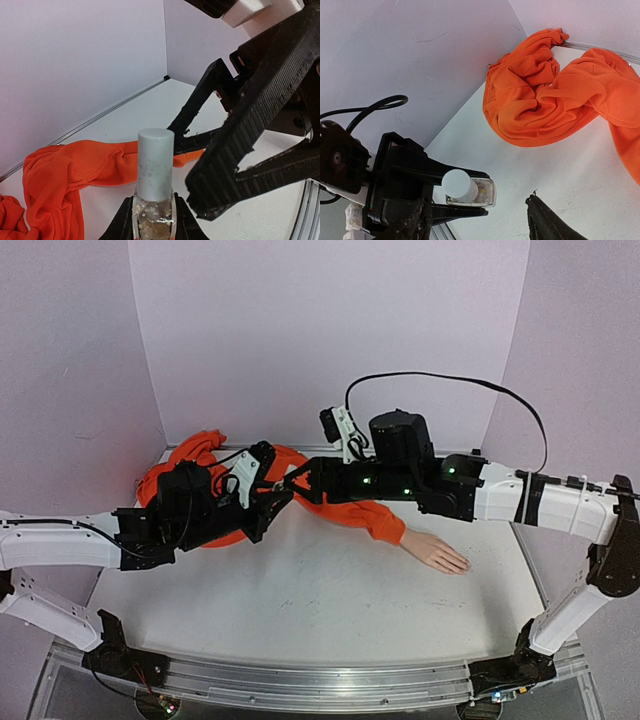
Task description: Paint the nails
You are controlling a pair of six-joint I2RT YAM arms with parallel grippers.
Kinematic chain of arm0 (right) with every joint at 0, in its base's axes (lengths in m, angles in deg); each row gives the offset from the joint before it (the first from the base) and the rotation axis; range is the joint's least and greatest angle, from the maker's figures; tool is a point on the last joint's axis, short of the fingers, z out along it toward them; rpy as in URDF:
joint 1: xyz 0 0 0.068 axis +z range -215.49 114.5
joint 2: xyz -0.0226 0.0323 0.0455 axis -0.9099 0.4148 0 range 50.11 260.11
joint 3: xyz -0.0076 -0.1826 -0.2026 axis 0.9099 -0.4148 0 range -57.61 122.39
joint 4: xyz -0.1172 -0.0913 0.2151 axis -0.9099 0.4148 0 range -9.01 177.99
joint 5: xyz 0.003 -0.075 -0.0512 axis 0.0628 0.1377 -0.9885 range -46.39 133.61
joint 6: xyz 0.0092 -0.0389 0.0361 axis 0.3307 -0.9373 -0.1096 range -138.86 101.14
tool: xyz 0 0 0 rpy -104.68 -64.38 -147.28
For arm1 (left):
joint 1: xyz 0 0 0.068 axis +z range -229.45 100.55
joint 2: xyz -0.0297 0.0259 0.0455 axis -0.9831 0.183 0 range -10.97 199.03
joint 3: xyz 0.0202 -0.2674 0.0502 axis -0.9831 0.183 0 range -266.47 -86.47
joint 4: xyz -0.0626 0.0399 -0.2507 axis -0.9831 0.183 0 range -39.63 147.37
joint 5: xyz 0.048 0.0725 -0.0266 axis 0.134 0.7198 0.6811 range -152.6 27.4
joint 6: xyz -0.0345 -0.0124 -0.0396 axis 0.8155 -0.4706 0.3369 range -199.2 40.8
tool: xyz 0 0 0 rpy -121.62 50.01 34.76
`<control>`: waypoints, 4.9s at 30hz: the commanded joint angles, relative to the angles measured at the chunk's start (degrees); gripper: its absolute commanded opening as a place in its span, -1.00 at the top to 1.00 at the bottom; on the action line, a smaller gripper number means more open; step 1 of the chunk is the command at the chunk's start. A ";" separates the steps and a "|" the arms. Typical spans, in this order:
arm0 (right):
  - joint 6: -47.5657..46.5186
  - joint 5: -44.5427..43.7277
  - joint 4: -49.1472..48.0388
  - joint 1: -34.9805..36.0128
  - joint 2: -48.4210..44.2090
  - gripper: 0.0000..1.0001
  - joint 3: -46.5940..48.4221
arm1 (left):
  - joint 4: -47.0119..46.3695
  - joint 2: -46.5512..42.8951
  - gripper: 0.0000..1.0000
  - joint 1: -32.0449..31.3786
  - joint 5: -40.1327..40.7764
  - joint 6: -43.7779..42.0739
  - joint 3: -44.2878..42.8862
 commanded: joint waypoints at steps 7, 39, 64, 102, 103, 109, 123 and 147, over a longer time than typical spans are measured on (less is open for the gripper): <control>-0.14 1.50 -4.72 0.44 3.00 0.22 6.71 | -4.88 -1.11 1.00 -0.66 -0.43 -0.02 -2.33; -17.74 10.72 1.38 -3.25 -15.47 -0.95 -7.25 | -7.06 -3.18 1.00 5.32 -27.13 0.86 -0.46; 1.98 32.00 3.38 -7.20 -3.05 -0.60 3.62 | -7.07 -2.95 1.00 5.32 -27.24 -1.15 -0.33; 2.42 37.45 -0.06 -8.83 0.20 0.82 5.72 | -7.00 -3.03 1.00 5.22 -29.13 -0.47 -0.16; 2.42 36.71 -0.06 -8.88 -0.05 0.91 5.75 | -7.03 -3.16 1.00 5.24 -28.88 -0.44 -0.08; 1.90 32.39 -0.23 -8.79 -2.80 1.00 5.23 | -6.82 -2.72 1.00 5.23 -25.34 0.57 1.03; 3.31 27.68 -0.15 -8.85 -9.47 1.00 3.23 | -6.40 -3.18 1.00 5.23 -23.63 -0.25 3.09; 4.50 -18.40 26.02 -10.81 -36.00 1.00 -26.34 | 8.99 -9.81 1.00 5.34 -17.17 5.21 -11.03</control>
